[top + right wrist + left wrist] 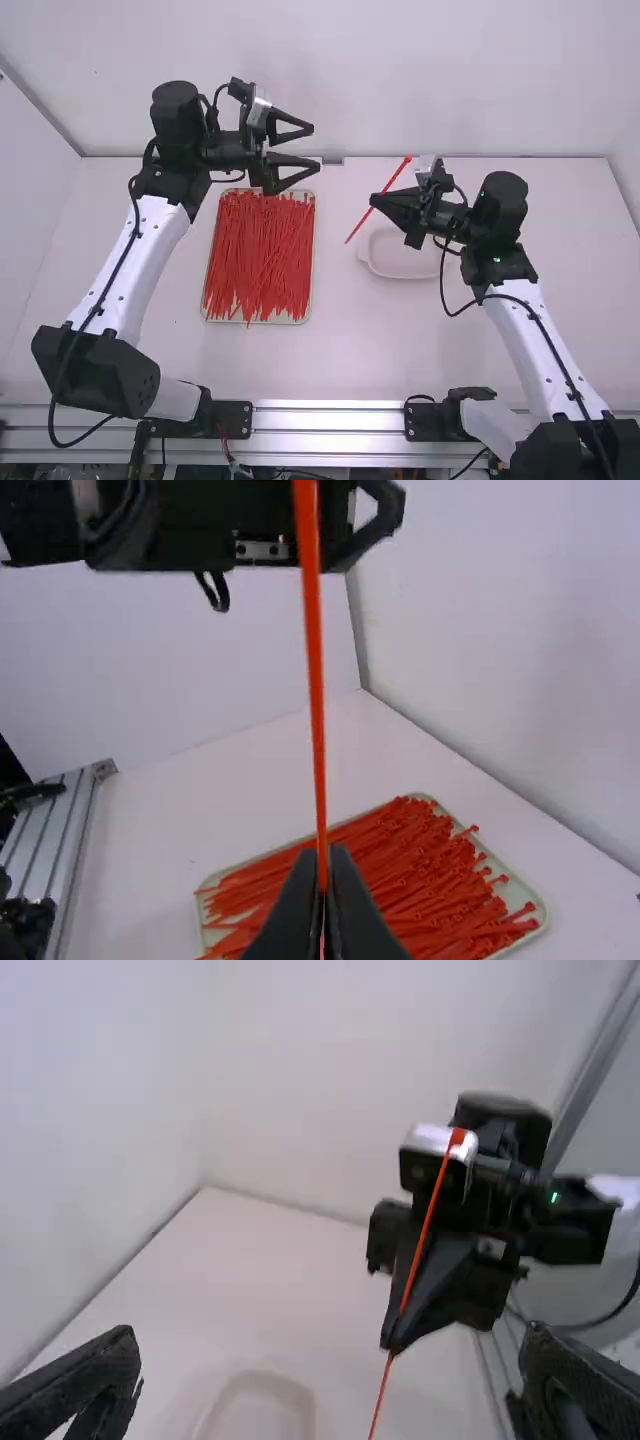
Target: Fasten the cable tie
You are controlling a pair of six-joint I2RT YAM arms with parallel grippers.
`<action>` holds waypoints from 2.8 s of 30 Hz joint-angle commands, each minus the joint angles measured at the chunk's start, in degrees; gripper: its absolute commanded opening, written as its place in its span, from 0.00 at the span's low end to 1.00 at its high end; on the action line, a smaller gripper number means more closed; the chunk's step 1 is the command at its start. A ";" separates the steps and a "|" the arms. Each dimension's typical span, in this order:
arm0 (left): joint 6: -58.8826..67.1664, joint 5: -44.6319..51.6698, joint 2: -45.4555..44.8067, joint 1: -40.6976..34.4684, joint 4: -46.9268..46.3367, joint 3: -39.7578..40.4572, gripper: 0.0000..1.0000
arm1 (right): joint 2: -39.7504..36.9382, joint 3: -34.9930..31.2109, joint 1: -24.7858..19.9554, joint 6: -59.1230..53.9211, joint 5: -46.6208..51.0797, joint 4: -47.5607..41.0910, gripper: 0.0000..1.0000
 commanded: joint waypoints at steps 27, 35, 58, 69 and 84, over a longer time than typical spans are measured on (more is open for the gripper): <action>27.96 5.33 0.00 -5.07 -18.01 0.85 0.84 | 4.46 13.44 14.05 -25.66 19.15 -30.45 0.00; 26.82 4.66 0.00 -5.53 -16.55 0.85 0.57 | 6.23 13.44 11.32 -25.79 9.73 -28.94 0.00; 26.80 1.66 0.00 -8.92 -14.19 0.76 0.22 | 6.16 13.44 11.78 -25.90 9.05 -29.14 0.00; 21.05 1.40 0.00 -8.90 -10.05 0.74 0.02 | 6.16 13.44 11.78 -26.32 9.07 -29.22 0.00; 6.40 -0.22 -0.15 -7.43 0.83 0.76 0.02 | 6.16 13.44 11.78 -38.32 5.81 -36.94 0.98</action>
